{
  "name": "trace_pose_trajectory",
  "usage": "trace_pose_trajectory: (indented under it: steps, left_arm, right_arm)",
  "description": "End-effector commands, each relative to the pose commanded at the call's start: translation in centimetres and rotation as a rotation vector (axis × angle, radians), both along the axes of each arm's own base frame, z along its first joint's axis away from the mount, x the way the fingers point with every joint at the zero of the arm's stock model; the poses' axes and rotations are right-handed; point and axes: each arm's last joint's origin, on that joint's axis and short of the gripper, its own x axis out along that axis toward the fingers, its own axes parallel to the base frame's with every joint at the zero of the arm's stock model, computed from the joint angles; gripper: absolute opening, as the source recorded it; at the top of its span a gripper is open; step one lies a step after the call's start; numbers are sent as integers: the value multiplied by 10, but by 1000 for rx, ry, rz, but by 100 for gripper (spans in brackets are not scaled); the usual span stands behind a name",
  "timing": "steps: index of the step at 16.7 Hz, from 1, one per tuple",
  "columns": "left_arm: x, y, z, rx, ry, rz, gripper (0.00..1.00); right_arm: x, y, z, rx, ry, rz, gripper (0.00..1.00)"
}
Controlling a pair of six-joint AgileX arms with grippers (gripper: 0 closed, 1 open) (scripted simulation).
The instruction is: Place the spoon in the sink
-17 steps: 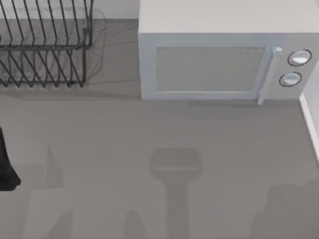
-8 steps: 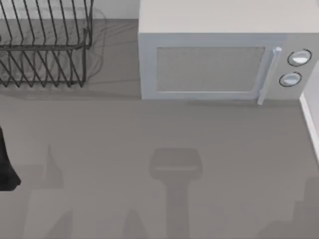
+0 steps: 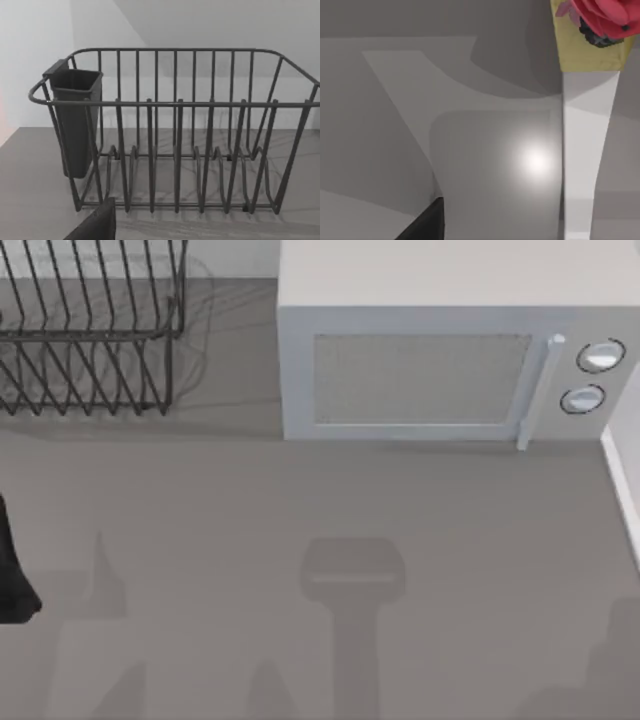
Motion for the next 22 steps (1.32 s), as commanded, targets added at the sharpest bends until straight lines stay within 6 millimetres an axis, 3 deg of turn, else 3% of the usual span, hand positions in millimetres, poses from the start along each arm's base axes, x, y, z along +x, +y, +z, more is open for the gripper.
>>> trace_pose_trajectory:
  steps: [11, 19, 20, 22]
  left_arm:
    - [0, 0, 0, 0, 0, 0, 100]
    - [0, 0, 0, 0, 0, 0, 100]
    - [0, 0, 0, 0, 0, 0, 100]
    - [0, 0, 0, 0, 0, 0, 100]
  right_arm:
    - [0, 0, 0, 0, 0, 0, 2]
    - [0, 0, 0, 0, 0, 0, 0]
    - [0, 1, 22, -32, -4, -33, 0]
    - [2, 0, 26, -34, -10, -32, 0]
